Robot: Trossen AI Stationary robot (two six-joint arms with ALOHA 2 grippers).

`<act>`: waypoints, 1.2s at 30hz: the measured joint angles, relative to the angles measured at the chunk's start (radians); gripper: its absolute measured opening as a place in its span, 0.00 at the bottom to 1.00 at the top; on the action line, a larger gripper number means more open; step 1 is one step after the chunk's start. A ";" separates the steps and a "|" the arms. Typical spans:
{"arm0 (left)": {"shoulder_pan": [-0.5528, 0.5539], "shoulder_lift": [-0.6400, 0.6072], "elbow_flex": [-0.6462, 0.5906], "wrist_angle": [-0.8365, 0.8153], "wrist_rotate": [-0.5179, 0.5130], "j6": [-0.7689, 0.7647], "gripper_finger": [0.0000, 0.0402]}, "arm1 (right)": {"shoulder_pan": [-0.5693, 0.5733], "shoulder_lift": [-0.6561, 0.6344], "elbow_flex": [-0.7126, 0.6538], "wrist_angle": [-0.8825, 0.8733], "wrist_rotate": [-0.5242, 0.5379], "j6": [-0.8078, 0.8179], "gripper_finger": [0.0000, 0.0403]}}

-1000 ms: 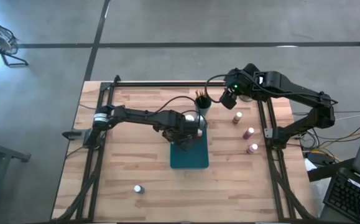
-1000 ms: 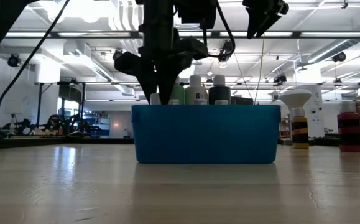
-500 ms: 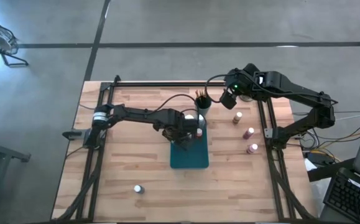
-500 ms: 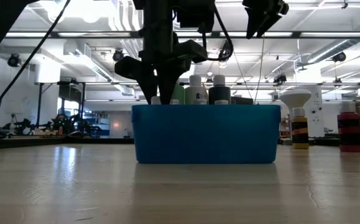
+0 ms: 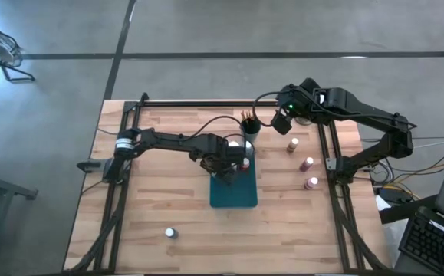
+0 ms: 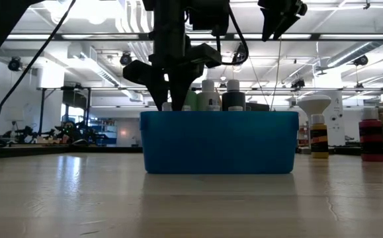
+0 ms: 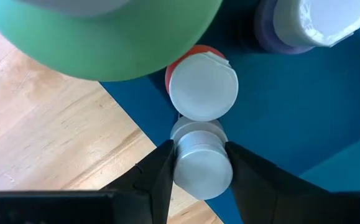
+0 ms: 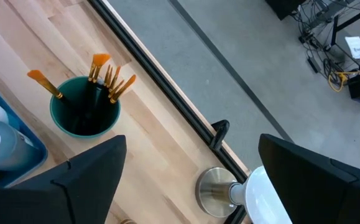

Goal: Pick & Place Paint Supplies
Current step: Put the small gray paint bottle into the blue bin, then put the small blue paint bottle into the blue bin

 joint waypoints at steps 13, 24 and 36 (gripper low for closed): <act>0.000 -0.004 0.017 -0.011 0.007 -0.007 0.37 | 0.000 0.000 0.000 0.000 0.000 0.000 0.90; 0.000 -0.015 0.019 -0.040 0.003 -0.012 0.37 | 0.000 0.000 0.000 0.000 0.000 0.000 0.90; 0.000 -0.018 0.030 -0.042 0.001 -0.011 0.49 | 0.000 0.000 0.000 0.000 0.000 0.000 0.90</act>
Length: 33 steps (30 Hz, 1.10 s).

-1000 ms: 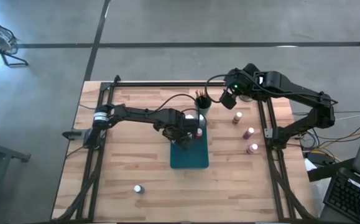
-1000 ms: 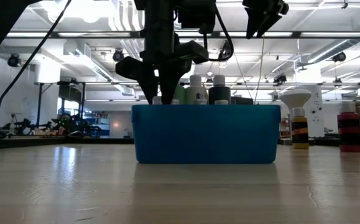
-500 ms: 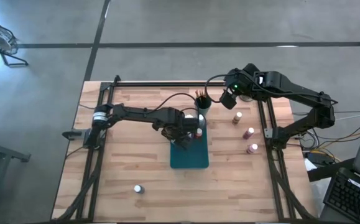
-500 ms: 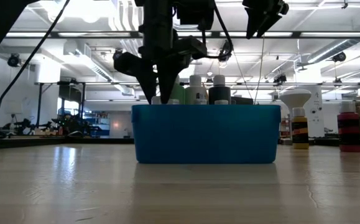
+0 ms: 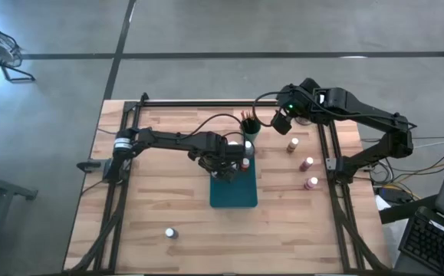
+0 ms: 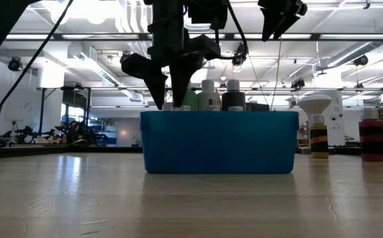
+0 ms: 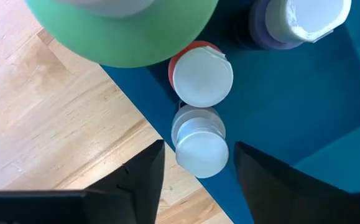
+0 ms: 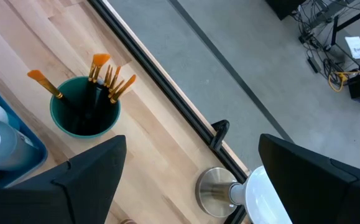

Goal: Pick & Place Paint Supplies
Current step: Put the small blue paint bottle into the blue bin

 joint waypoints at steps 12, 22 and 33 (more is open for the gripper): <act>-0.002 -0.049 0.018 -0.018 0.000 0.004 0.52 | 0.000 0.000 0.000 0.000 0.000 0.000 0.90; -0.032 -0.129 0.027 -0.071 0.000 0.049 0.52 | 0.000 0.000 0.000 0.001 0.000 0.000 0.90; -0.058 -0.221 0.026 -0.194 -0.002 0.042 0.52 | 0.000 0.000 0.000 0.003 0.000 0.000 0.90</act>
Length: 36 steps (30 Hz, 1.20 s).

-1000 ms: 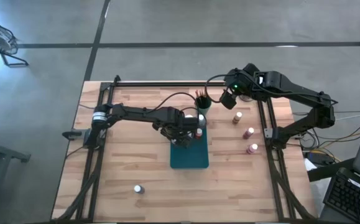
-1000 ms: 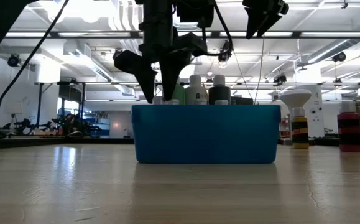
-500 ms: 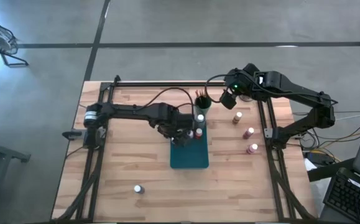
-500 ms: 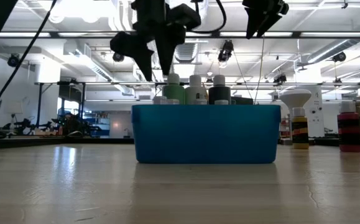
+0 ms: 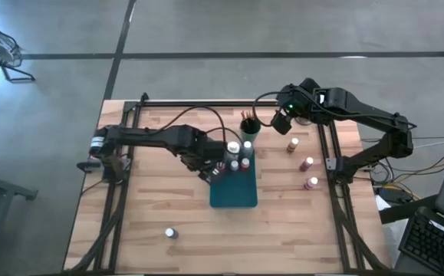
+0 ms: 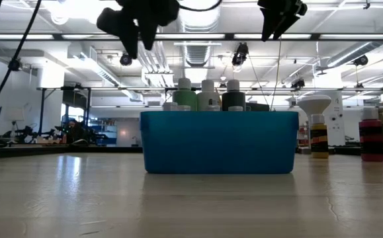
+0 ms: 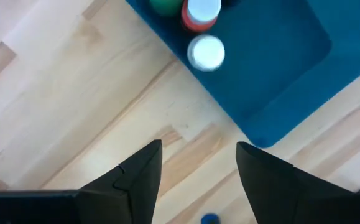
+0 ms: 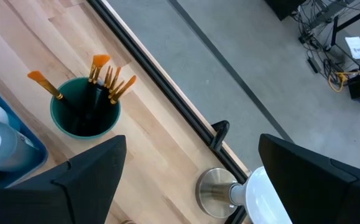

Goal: Pick & Place Paint Supplies
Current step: Put the small blue paint bottle into the blue bin

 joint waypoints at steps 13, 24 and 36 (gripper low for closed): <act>-0.044 -0.039 -0.011 -0.068 -0.011 0.092 0.52 | 0.000 0.000 0.000 0.000 0.000 0.000 0.90; -0.101 -0.037 -0.053 -0.073 -0.043 -0.098 0.52 | 0.000 0.000 0.000 0.000 0.000 0.000 0.90; -0.101 -0.037 -0.038 -0.077 -0.034 -0.117 0.52 | 0.000 0.000 0.000 0.000 0.000 0.000 0.90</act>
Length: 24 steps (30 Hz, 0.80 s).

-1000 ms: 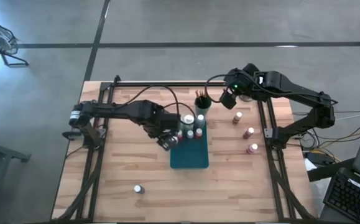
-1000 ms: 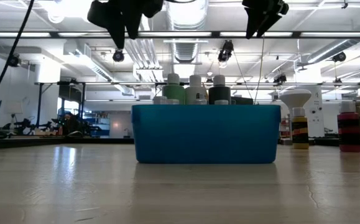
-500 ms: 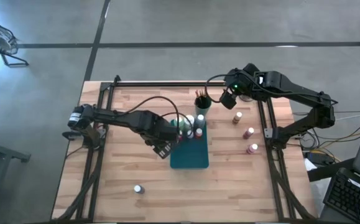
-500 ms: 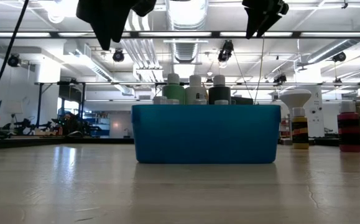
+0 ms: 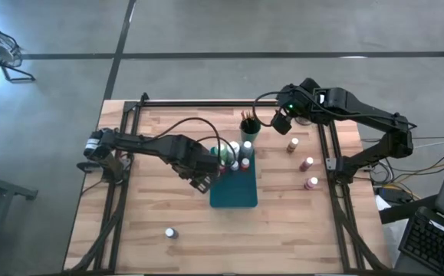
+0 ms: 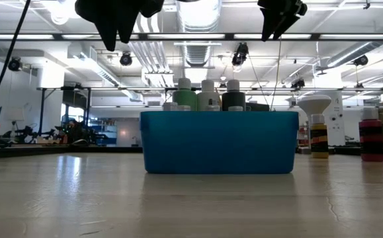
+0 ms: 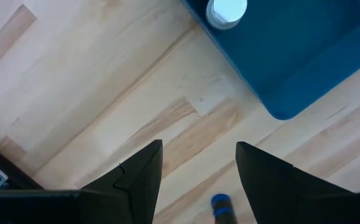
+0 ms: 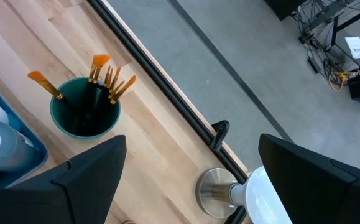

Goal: Pick & Place Paint Supplies
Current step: Put the small blue paint bottle into the blue bin

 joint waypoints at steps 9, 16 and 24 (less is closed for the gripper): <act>0.000 -0.001 0.010 0.078 -0.003 0.061 0.52 | 0.000 0.000 0.000 0.000 0.000 0.000 0.90; 0.001 -0.004 0.019 0.109 -0.015 0.113 0.52 | 0.000 0.000 0.000 0.000 0.000 0.000 0.90; -0.037 -0.020 0.017 0.128 -0.082 0.240 0.52 | 0.000 0.000 0.000 0.000 0.000 0.000 0.90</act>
